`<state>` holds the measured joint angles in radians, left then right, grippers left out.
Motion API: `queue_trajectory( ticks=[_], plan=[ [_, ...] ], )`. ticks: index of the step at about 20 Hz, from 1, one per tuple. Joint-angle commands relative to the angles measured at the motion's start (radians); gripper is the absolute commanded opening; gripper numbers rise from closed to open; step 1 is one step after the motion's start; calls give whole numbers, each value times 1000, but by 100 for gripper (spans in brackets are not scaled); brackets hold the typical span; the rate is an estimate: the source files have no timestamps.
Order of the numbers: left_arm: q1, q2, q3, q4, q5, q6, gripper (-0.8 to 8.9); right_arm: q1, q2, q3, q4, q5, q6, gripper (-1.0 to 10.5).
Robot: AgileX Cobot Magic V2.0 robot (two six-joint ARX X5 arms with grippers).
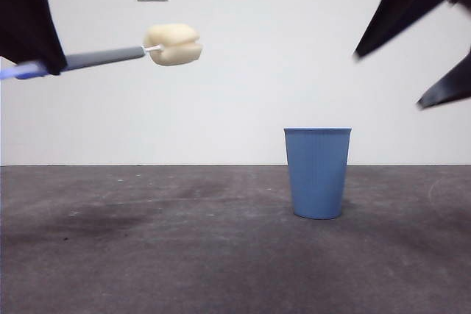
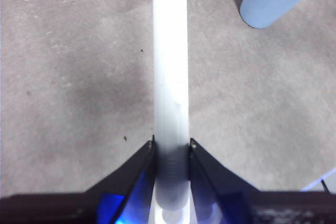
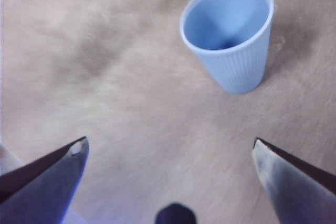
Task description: Pick up the cup brush,pick up the cup,insert the brush into the cup,clean the cup,put the cup brush back,put the cup back to the fixed position on the table
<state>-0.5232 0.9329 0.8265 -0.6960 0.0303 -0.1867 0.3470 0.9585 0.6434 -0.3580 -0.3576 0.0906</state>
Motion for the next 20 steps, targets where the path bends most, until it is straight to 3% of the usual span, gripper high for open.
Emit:
queue_trajectory(
  ticks=[1,4,8,20],
  plan=[
    [-1,-23,0,-27,1,31,-8,81,64,-53,132,126,23,626],
    [-1,-27,0,-56,1,34,-8,145,180,-64,261,244,24,626],
    [-1,-27,0,-79,2,34,-9,152,341,-64,437,306,25,627],
    [-2,-27,-1,-136,2,33,-8,131,635,-64,839,315,12,627]
  ],
)
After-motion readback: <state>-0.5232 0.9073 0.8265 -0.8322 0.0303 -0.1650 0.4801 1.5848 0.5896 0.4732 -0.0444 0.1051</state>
